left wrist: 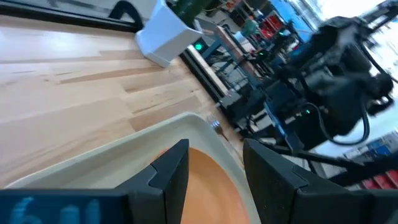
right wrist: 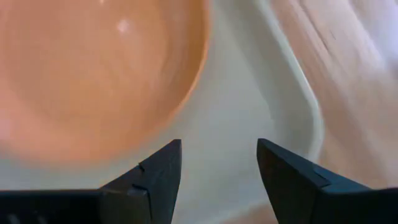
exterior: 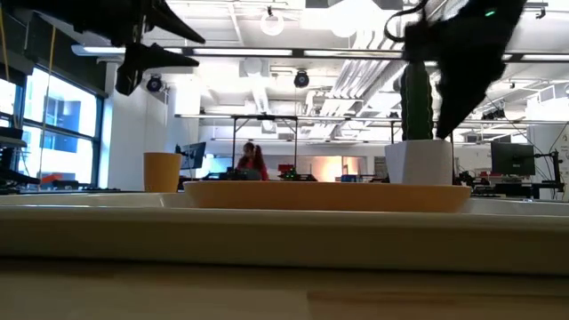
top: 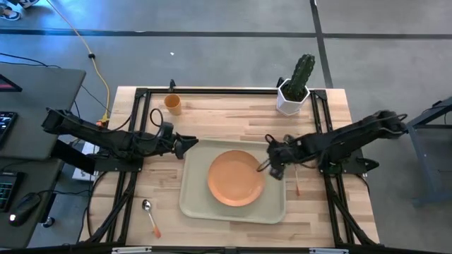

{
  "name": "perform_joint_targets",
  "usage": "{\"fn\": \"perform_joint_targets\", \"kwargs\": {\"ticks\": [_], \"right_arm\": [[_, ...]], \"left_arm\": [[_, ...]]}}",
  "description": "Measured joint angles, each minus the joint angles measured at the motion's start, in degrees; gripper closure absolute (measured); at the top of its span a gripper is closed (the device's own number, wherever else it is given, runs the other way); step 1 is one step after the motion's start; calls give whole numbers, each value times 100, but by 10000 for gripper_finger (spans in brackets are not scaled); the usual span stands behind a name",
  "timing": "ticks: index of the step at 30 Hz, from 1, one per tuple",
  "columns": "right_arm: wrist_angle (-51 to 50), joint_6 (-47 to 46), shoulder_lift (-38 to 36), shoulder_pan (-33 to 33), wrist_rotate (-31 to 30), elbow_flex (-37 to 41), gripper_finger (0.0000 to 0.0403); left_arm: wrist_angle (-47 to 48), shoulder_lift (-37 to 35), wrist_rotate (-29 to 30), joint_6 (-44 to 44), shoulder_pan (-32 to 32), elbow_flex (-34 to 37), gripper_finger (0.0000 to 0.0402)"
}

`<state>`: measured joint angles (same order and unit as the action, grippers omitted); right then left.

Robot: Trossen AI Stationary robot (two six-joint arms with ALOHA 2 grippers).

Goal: Pick and place plate/cup/fork/spoon on tray
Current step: Put the orange fork on the light brown serving tray to the left side of orange plate

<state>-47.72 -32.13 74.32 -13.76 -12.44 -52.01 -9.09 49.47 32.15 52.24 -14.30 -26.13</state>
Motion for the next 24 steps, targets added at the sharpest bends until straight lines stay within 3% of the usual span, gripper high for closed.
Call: {"fn": "perform_joint_targets", "kwargs": {"ticks": [6, 13, 24], "right_arm": [[-929, 3373, -403, -21, 476, 0, 214], [-1921, 6029, -236, 145, -128, 0, 215], [-1712, 8223, 77, 925, 141, 656, 214]], "left_arm": [[-368, 106, 148, -246, -274, -4, 259], [-535, 313, 329, -244, -381, -4, 259], [-552, 424, 305, -145, -392, 0, 259]]}}
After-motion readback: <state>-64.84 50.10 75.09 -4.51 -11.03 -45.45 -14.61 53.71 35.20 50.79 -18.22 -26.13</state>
